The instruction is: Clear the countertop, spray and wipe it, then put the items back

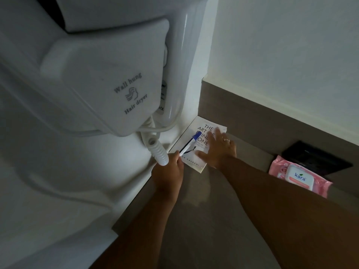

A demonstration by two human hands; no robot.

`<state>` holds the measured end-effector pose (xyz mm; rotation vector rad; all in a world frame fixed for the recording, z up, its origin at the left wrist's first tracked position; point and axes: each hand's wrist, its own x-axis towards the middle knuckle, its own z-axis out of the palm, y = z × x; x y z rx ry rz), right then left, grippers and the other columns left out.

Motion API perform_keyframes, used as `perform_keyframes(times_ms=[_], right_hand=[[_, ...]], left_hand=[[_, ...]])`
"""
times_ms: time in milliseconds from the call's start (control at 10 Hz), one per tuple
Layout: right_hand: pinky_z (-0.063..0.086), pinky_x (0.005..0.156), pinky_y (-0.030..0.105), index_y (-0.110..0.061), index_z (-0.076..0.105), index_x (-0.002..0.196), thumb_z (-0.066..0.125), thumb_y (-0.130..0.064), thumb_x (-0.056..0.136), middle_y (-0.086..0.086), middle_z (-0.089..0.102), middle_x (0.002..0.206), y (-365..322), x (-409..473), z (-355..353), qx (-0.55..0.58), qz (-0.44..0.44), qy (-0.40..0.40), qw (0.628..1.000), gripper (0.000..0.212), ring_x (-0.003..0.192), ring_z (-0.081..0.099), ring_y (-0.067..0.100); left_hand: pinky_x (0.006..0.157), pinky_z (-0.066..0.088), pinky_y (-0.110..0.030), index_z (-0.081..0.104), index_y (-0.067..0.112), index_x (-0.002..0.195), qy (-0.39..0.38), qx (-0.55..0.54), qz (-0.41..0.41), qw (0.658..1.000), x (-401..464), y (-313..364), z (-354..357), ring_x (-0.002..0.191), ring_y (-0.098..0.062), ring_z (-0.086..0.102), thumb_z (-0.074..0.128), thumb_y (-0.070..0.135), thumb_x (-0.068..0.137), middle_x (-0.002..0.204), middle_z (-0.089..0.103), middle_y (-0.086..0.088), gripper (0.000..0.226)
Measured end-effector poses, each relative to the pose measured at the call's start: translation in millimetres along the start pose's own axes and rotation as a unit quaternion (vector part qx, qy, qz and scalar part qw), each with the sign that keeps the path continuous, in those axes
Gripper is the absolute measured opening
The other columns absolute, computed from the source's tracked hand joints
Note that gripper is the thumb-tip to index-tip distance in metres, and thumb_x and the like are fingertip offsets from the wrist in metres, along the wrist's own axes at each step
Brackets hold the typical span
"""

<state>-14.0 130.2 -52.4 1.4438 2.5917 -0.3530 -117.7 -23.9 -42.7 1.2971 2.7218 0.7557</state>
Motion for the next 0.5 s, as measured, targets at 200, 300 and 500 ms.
perform_keyframes(times_ms=[200,300,500], right_hand=[[0.019,0.118,0.052,-0.017,0.026,0.152,0.057,-0.046,0.092,0.011,0.005,0.165,53,-61,-18,0.090,0.079,0.109,0.987,0.074,0.151,0.007,0.033],[0.016,0.120,0.051,-0.015,0.029,0.153,0.054,-0.040,0.096,0.008,0.005,0.166,72,-121,-34,0.163,0.106,0.150,0.969,0.067,0.152,0.006,0.029],[0.027,0.112,0.036,-0.025,0.039,0.147,0.049,-0.047,0.092,0.002,0.030,0.158,95,-244,-87,0.244,0.059,0.352,0.902,0.060,0.145,0.029,0.016]], left_hand=[[0.058,0.043,-0.032,0.072,0.013,0.098,-0.030,0.014,0.034,0.999,22,23,20,0.077,-0.028,0.068,0.053,0.024,0.098,0.083,0.072,-0.008,0.022],[0.072,0.051,-0.040,0.067,0.014,0.100,-0.100,0.027,0.034,0.994,27,26,26,0.085,-0.028,0.065,0.048,0.029,0.100,0.092,0.071,-0.008,0.023],[0.083,0.050,-0.039,0.064,0.011,0.110,-0.090,-0.011,0.040,0.995,27,24,20,0.101,-0.026,0.060,0.060,0.025,0.094,0.109,0.065,-0.008,0.022]])
